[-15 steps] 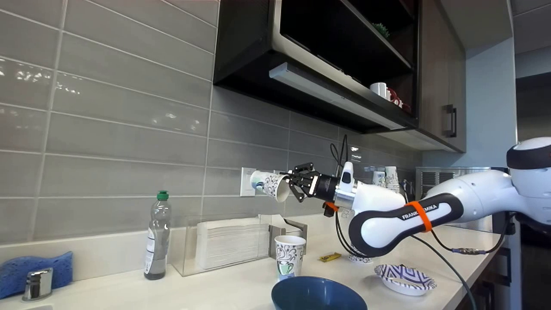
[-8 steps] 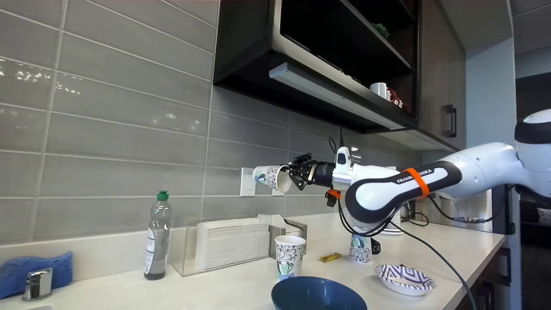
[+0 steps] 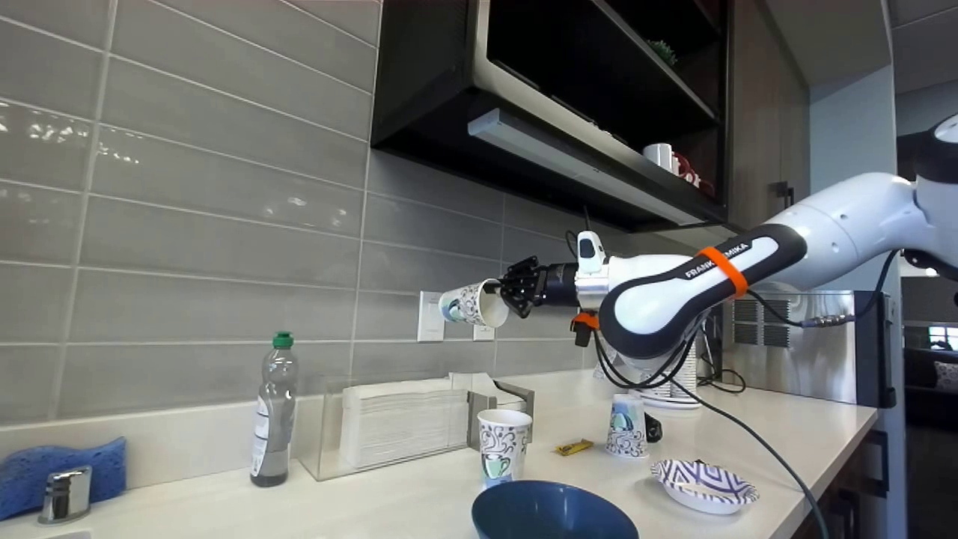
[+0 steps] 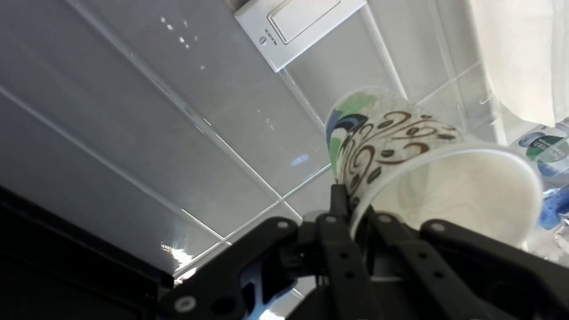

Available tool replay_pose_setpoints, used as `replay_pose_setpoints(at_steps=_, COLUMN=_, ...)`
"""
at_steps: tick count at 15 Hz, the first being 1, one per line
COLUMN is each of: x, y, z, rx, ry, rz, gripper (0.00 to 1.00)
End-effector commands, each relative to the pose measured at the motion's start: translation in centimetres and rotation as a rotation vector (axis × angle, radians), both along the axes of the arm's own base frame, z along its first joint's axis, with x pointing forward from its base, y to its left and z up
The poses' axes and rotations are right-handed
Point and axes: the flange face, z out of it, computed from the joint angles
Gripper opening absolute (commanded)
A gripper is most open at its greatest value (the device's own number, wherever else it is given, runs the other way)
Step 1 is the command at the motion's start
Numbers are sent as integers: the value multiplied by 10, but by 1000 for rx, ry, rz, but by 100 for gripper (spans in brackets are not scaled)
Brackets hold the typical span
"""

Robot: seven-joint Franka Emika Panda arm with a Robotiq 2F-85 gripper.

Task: Pour some contents from the middle cup into the left cup

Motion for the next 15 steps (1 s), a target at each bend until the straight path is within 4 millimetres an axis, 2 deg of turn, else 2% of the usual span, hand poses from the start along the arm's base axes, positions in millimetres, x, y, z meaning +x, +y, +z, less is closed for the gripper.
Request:
replay_pose_setpoints(at_steps=1, x=-8, y=1, z=19, rx=-7, ry=91, rz=-63, gripper=1)
replay_pose_setpoints(at_steps=10, x=-9, y=-1, z=49, rx=66, ry=271, rz=-206, gripper=1)
replay_pose_setpoints(at_steps=11, x=-6, y=4, z=51, rx=54, ry=258, rz=-161, gripper=1)
replay_pose_setpoints(at_steps=12, x=0, y=1, z=44, rx=56, ry=234, rz=-160, gripper=5)
replay_pose_setpoints(at_steps=15, x=-2, y=4, z=50, rx=57, ry=239, rz=-154, gripper=5)
